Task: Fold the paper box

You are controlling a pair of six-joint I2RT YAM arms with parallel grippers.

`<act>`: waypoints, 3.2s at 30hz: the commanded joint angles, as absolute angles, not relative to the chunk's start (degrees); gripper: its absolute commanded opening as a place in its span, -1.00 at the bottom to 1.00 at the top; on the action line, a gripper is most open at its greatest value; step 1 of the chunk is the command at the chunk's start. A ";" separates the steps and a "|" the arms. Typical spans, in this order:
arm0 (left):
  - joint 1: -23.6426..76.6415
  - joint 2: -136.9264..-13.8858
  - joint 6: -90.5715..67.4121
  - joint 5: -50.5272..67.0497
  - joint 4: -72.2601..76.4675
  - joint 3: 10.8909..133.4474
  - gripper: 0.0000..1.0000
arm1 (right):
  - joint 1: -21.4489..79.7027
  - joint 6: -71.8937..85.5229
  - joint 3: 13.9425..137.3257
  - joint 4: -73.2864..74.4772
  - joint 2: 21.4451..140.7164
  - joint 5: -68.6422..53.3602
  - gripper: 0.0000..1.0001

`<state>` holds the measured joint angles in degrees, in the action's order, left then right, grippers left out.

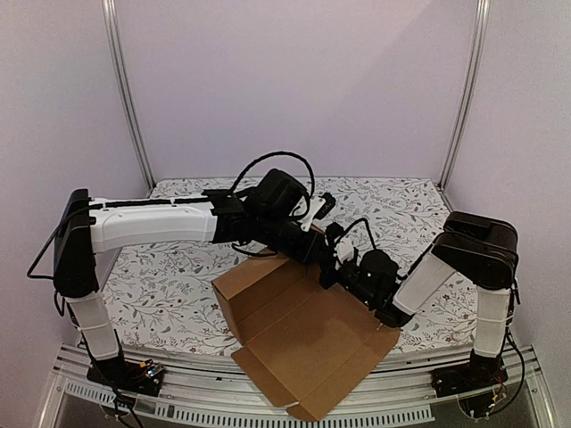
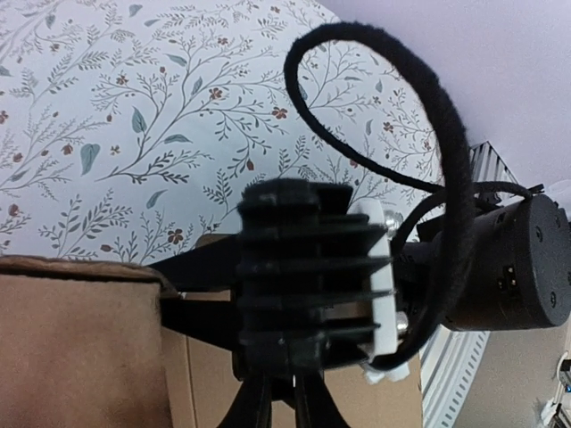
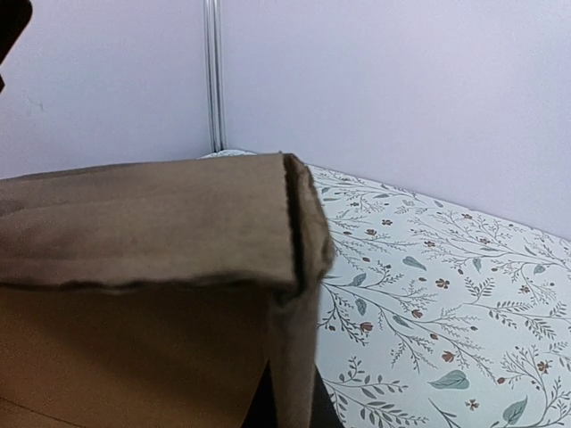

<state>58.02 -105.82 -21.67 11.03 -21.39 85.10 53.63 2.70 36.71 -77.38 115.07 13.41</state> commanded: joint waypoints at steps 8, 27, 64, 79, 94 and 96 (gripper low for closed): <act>58.62 -101.50 -20.78 11.75 -24.23 86.36 -0.52 | 53.91 1.24 37.15 -80.51 115.82 13.06 -1.00; 57.20 -74.93 -15.47 -12.23 -32.69 79.13 -0.16 | 48.15 -12.22 38.42 -49.37 91.46 -6.72 -1.00; 55.81 -49.48 -25.84 -6.97 -25.62 47.27 -0.29 | 55.34 -66.53 109.73 69.07 120.09 5.09 -1.00; 55.81 -51.45 -26.19 -6.60 -24.04 45.91 -0.28 | 60.51 -64.70 108.92 64.98 126.52 8.03 -0.84; 55.81 -54.54 -26.27 -6.67 -23.23 46.43 -0.27 | 61.50 -63.33 106.35 63.02 125.16 8.32 -0.31; 55.81 -55.11 -26.18 -6.70 -22.90 46.80 -0.28 | 61.61 -63.15 105.26 62.66 124.21 8.76 -0.28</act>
